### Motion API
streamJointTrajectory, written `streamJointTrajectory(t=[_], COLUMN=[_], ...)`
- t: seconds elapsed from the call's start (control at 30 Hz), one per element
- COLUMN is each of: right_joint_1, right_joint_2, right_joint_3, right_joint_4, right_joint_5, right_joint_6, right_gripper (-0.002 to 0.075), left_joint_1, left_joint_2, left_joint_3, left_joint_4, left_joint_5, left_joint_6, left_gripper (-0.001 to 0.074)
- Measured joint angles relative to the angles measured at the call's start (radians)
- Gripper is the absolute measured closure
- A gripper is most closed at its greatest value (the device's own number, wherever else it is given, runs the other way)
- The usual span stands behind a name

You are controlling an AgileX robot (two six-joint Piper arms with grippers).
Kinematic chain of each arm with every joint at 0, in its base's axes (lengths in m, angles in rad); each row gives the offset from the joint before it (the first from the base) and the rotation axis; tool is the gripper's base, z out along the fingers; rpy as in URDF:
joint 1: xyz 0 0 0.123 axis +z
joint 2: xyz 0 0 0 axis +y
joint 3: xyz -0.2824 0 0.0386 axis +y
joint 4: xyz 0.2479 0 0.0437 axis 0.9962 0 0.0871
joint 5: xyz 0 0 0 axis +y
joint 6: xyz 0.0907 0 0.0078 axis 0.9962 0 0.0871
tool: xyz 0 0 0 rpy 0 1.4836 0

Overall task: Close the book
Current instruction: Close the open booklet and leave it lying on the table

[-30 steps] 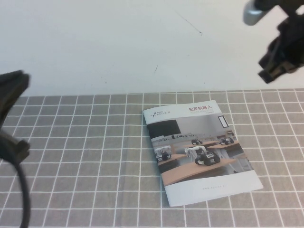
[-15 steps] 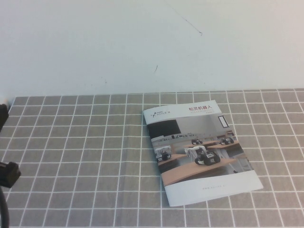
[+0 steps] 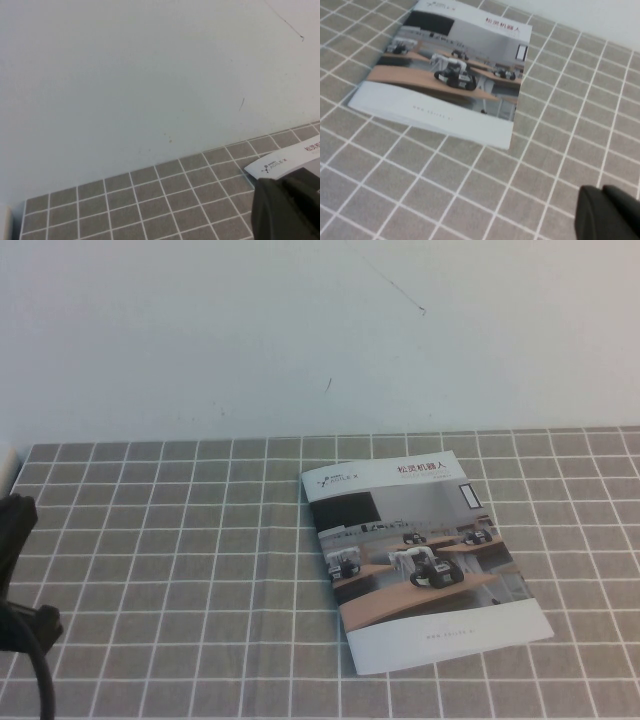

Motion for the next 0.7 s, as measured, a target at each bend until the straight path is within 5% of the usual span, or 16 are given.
streamJointTrajectory(t=[0.7], right_joint_1=[0.0], right_joint_2=[-0.003], right_joint_3=[0.027], right_joint_4=[0.032], right_joint_5=[0.122], right_joint_6=[0.024], right_gripper=[0.0729], left_joint_1=[0.0], left_joint_2=[0.001], left_joint_3=[0.004], left_joint_4=[-0.073], left_joint_5=[0.0], left_joint_6=[0.0], left_gripper=[0.0736])
